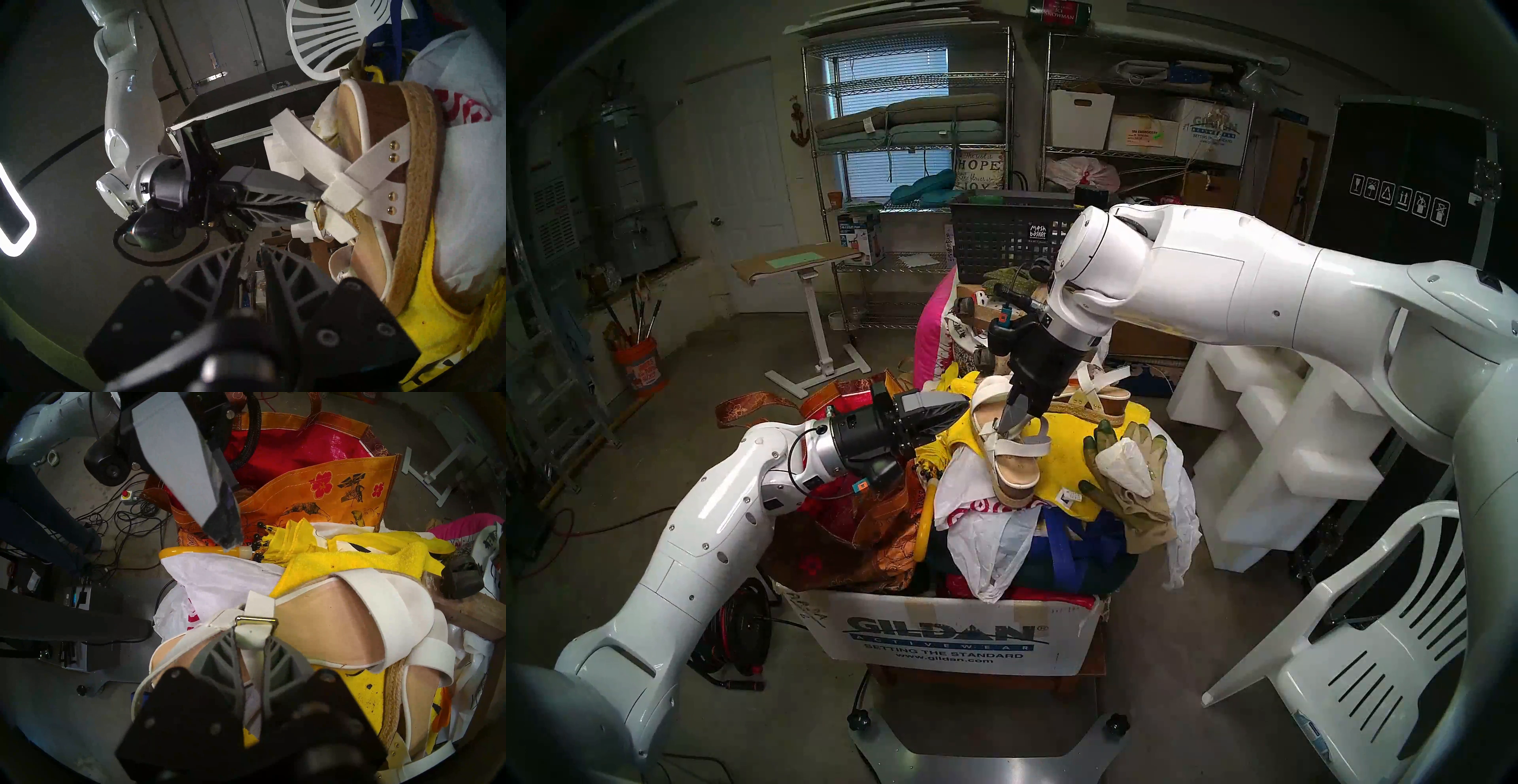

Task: Unbuckle a shoe

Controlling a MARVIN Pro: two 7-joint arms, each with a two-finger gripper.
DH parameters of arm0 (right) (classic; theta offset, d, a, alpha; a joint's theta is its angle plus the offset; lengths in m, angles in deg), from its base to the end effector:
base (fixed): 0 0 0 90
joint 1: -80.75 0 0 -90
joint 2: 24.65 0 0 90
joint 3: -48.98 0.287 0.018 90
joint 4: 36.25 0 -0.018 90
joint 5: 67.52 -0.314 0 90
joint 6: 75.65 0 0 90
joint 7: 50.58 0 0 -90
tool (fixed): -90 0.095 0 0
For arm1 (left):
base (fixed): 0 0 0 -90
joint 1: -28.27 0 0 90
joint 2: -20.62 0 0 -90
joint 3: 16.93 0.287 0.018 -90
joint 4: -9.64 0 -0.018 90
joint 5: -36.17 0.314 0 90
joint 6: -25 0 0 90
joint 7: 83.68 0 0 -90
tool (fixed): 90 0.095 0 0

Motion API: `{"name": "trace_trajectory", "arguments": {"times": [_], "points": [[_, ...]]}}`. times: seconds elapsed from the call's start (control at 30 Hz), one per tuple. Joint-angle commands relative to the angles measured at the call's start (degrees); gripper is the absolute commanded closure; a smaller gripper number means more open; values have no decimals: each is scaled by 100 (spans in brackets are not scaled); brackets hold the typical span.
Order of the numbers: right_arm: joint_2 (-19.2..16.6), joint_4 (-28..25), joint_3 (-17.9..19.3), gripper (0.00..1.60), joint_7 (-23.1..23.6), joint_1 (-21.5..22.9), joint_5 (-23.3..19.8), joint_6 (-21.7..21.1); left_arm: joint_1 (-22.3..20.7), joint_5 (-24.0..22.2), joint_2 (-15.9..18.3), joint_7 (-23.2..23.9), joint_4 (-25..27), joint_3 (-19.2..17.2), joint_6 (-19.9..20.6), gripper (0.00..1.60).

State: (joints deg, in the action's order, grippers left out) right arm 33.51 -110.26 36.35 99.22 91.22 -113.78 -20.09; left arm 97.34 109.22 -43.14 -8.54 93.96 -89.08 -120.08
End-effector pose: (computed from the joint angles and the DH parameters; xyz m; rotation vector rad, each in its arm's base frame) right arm 0.5065 0.0963 -0.0630 -2.0358 -1.9628 -0.5427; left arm 0.4474 -0.0305 -0.1985 -0.0906 1.8184 -1.9974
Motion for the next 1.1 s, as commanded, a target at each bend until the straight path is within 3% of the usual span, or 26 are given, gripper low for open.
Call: {"name": "trace_trajectory", "arguments": {"times": [0.0,0.27,0.47,1.07], "points": [[-16,-37,89,160,-34,88,-31,-20,-11,-681,96,714,330,64,7,90],[-35,-83,90,160,-86,81,-53,-25,32,-1128,209,1260,441,92,7,95],[-50,-131,88,160,-149,72,-63,-30,31,-1269,216,1421,455,84,7,88],[-83,-233,111,160,-167,107,-109,-24,-11,-1092,112,1514,413,140,47,85]]}}
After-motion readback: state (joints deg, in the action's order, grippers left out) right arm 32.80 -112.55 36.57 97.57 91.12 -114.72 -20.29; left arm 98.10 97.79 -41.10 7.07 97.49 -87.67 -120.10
